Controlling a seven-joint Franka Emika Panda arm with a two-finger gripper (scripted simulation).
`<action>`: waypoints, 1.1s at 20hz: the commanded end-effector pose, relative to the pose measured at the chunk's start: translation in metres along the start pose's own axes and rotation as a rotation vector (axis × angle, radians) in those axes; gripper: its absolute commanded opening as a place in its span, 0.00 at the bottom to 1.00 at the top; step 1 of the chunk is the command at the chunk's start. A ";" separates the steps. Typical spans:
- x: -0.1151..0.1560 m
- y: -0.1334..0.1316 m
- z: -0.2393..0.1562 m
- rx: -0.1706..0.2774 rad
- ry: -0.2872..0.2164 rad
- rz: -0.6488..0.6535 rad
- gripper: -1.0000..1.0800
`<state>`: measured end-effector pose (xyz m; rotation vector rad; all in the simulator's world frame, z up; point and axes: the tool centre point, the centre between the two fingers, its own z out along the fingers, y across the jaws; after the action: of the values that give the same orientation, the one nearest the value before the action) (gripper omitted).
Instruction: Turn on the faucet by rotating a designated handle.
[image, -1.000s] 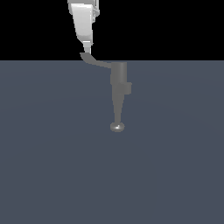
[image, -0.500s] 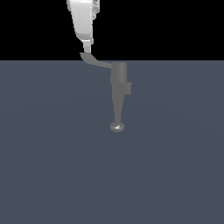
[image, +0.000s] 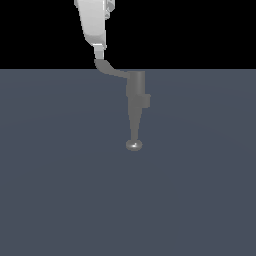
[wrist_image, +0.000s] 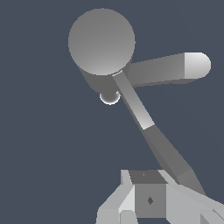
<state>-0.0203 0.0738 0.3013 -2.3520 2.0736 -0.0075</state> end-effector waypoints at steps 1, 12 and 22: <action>0.000 0.009 0.002 -0.008 0.000 0.001 0.00; 0.019 0.030 0.001 -0.003 0.000 0.000 0.00; 0.047 0.059 0.001 -0.006 0.000 0.000 0.00</action>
<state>-0.0671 0.0311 0.3013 -2.3638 2.0596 -0.0084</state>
